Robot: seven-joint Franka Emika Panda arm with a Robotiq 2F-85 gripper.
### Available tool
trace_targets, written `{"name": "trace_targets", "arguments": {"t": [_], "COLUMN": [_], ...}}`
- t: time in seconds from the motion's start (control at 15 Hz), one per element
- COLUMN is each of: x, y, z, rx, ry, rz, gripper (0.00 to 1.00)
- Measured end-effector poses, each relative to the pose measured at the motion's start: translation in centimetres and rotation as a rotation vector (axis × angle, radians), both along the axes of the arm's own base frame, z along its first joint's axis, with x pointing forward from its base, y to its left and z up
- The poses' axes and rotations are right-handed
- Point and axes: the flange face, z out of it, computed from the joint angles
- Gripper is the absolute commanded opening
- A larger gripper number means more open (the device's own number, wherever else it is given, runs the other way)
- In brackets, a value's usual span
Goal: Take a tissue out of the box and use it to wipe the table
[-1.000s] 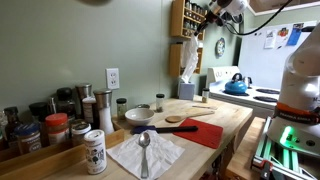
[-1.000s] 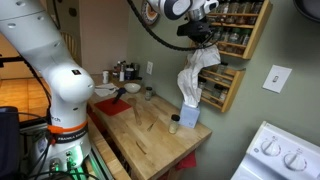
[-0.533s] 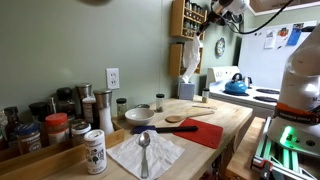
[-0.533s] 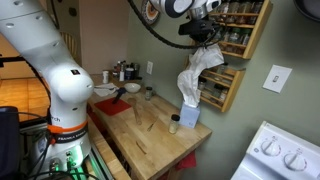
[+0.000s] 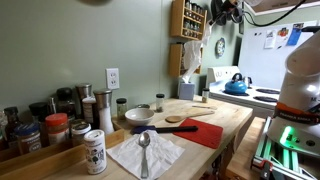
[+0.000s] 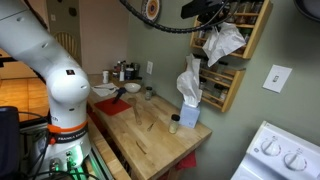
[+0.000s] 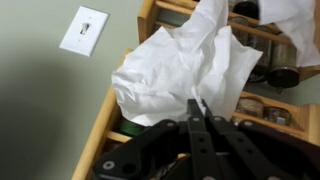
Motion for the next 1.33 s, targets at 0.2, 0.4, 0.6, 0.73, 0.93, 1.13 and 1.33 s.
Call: {"name": "trace_targets", "arguments": {"t": [0.2, 0.4, 0.6, 0.73, 0.93, 1.13, 1.33], "x": [-2.1, -3.4, -2.8, -2.3, -2.6, -3.9, -6.2], "y": [-0.7, -0.8, 0.4, 1.5, 3.1, 4.5, 4.8], "z": [1.5, 0.5, -4.2, -8.6, -14.8, -20.4, -25.3], "rx": [-0.030, -0.006, 0.056, 0.093, 0.148, 0.188, 0.184], "ry": [-0.024, 0.079, 0.250, 0.366, 0.540, 0.719, 0.902], "rz": [-0.028, -0.012, 0.041, 0.078, 0.132, 0.181, 0.184], "gripper": [0.00, 0.00, 0.00, 0.00, 0.00, 0.00, 0.00]}}
